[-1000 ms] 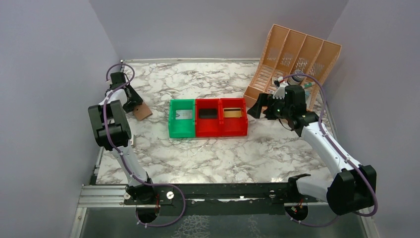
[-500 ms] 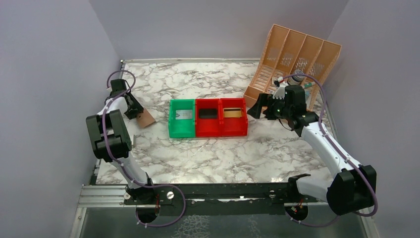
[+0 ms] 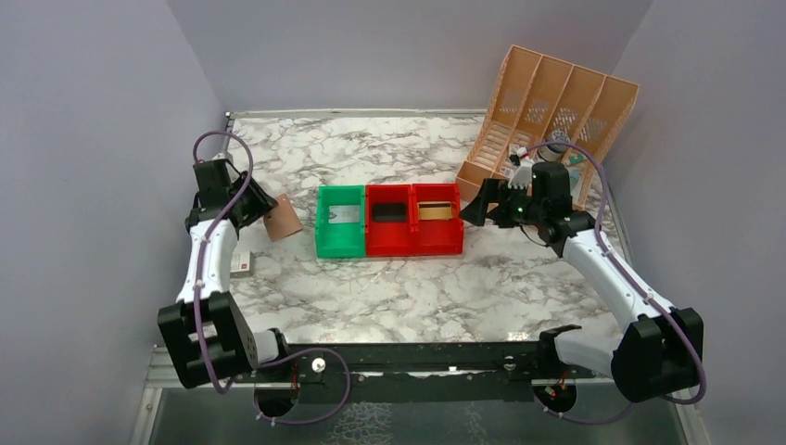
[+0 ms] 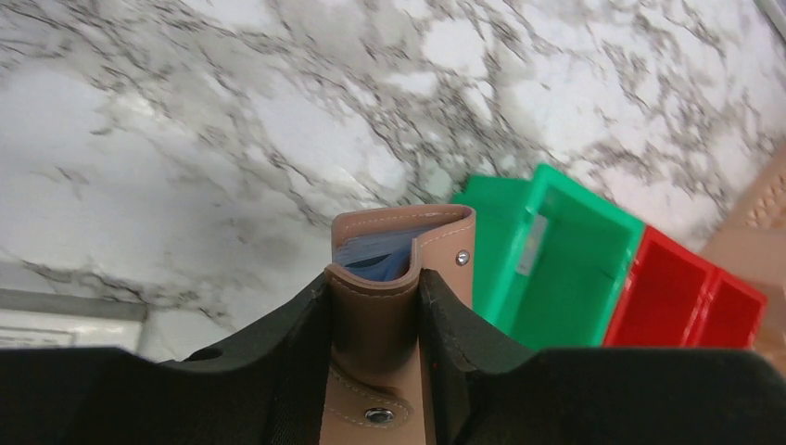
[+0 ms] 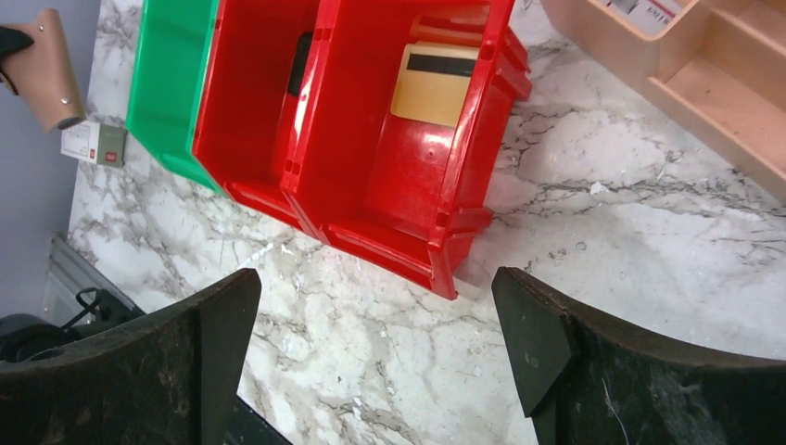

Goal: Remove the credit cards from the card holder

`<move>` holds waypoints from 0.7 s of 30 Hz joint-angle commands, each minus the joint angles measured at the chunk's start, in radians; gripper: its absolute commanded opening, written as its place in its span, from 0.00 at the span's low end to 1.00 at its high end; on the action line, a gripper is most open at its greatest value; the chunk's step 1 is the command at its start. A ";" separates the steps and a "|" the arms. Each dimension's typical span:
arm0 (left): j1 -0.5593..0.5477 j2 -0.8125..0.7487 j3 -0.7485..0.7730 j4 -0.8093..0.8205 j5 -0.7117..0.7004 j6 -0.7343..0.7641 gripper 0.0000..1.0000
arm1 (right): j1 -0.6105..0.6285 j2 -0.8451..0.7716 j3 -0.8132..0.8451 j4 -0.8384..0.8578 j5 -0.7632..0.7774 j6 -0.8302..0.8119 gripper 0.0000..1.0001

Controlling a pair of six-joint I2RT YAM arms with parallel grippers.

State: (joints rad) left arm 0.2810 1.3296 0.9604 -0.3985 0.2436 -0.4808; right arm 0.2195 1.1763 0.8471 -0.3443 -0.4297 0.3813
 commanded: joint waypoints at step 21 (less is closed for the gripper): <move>-1.010 -0.302 -0.337 0.157 -0.070 -0.300 0.41 | -0.003 -0.222 -0.321 0.185 -0.334 0.213 0.98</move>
State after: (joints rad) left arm -0.5739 0.9630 0.6247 -0.3588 0.2993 -0.7082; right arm 0.2195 1.0065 0.5747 -0.2253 -0.6682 0.5522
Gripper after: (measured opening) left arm 0.406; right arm 0.984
